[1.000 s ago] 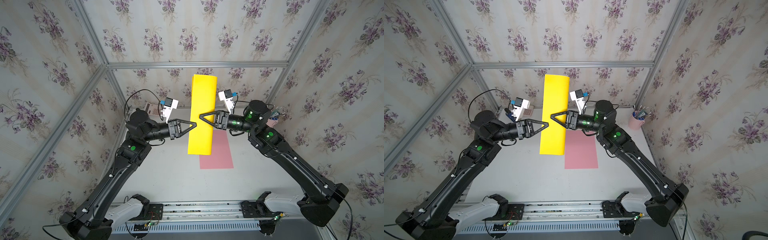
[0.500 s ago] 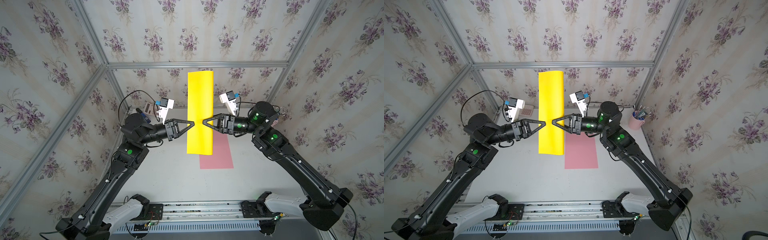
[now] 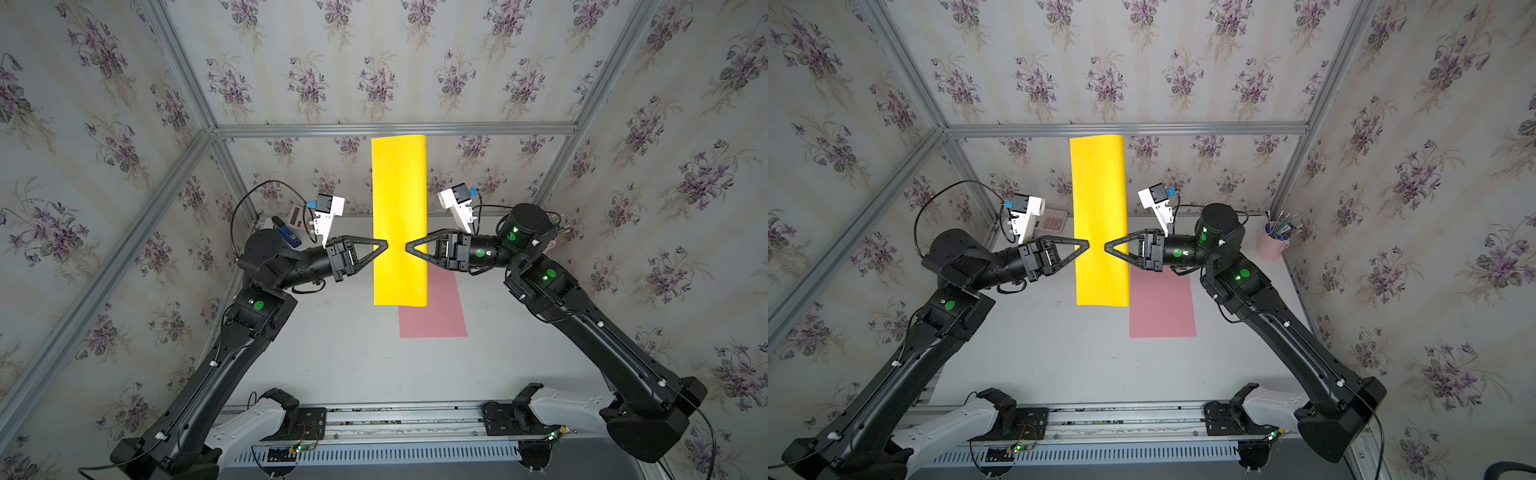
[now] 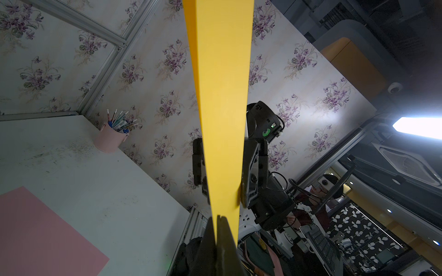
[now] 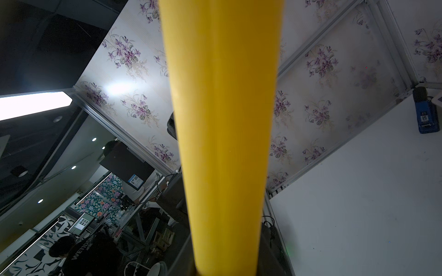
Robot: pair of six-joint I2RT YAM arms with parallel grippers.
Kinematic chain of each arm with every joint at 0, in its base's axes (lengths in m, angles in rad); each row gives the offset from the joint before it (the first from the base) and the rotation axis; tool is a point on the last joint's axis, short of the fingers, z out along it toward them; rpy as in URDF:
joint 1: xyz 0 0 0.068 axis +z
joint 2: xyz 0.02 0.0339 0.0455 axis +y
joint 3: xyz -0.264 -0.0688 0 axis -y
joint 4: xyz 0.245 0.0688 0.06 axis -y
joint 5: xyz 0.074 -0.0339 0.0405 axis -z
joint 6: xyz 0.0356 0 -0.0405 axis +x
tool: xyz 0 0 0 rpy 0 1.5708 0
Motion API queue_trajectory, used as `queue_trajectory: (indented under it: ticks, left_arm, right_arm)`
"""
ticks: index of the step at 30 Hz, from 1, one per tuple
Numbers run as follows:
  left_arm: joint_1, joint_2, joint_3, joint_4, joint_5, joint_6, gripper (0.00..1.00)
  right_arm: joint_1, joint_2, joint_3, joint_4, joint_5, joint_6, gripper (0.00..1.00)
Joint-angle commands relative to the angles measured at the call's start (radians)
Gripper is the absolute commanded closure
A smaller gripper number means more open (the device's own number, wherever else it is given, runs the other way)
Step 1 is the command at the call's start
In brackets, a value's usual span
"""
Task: Fold the rectangular paper in half along the long edge
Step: Fold the paper.
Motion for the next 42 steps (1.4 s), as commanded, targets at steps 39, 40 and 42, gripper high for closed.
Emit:
queue_trajectory:
  ticks: [39, 40, 42]
  left_arm:
    - [-0.019, -0.007, 0.004, 0.056, 0.013, 0.015, 1.00]
    - [-0.019, -0.007, 0.004, 0.056, 0.012, 0.015, 1.00]
    - [-0.020, -0.006, 0.007, 0.055, 0.014, 0.016, 1.00]
  right_arm:
    - [-0.030, -0.013, -0.033, 0.191, 0.043, 0.069, 0.68]
    - [-0.030, -0.015, -0.032, 0.195, 0.043, 0.069, 0.68]
    - [-0.030, -0.019, -0.033, 0.201, 0.047, 0.071, 0.72]
